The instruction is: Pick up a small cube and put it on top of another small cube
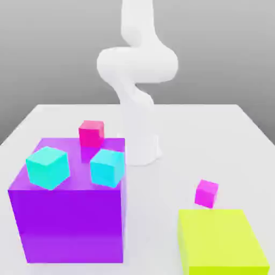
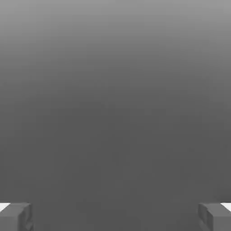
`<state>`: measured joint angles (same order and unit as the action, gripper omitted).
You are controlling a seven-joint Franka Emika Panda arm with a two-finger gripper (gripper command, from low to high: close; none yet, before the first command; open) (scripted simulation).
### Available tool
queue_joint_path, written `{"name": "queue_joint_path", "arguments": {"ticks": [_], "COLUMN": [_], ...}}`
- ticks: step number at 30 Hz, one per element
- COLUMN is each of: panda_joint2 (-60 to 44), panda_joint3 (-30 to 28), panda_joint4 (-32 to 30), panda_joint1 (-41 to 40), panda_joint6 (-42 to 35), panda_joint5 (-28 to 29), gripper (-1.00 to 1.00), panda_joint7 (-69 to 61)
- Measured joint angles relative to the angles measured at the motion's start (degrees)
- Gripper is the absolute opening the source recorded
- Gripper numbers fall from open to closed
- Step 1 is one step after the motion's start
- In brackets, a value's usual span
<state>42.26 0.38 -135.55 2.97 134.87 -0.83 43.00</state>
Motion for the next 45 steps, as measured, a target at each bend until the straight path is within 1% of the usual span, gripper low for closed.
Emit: {"name": "queue_joint_path", "arguments": {"ticks": [11,16,18,20,22,24,26,27,34,36,40,42,45], "panda_joint2": [-19.5,-30.4,-36.0,-40.8,-45.1,-49.3,-53.5,-54.9,-54.9,-51.9,-43.9,-39.7,-33.8], "panda_joint3": [3.9,7.7,9.7,10.0,8.4,4.6,1.2,0.3,0.1,2.0,4.4,4.0,1.5], "panda_joint4": [-19.4,-29.2,-32.8,-33.5,-33.1,-32.4,-31.8,-31.5,-31.5,-32.0,-33.4,-34.2,-33.3], "panda_joint1": [15.7,22.6,24.7,25.1,26.0,29.1,32.4,33.2,33.4,31.6,30.9,31.6,29.6], "panda_joint6": [16.3,25.0,29.4,33.2,36.7,40.2,43.6,44.8,44.8,42.3,35.7,32.3,25.6], "panda_joint5": [-3.5,-4.2,-3.0,-0.5,3.1,6.0,6.8,7.1,7.4,6.6,1.3,0.0,0.3], "gripper": [0.00,0.00,0.00,0.00,0.00,0.00,0.00,-1.00,-1.00,-1.00,-1.00,-1.00,-1.00], "panda_joint7": [-14.6,-21.4,-23.0,-22.2,-19.9,-17.9,-17.2,-16.9,-16.7,-17.4,-21.2,-22.0,-25.0]}}
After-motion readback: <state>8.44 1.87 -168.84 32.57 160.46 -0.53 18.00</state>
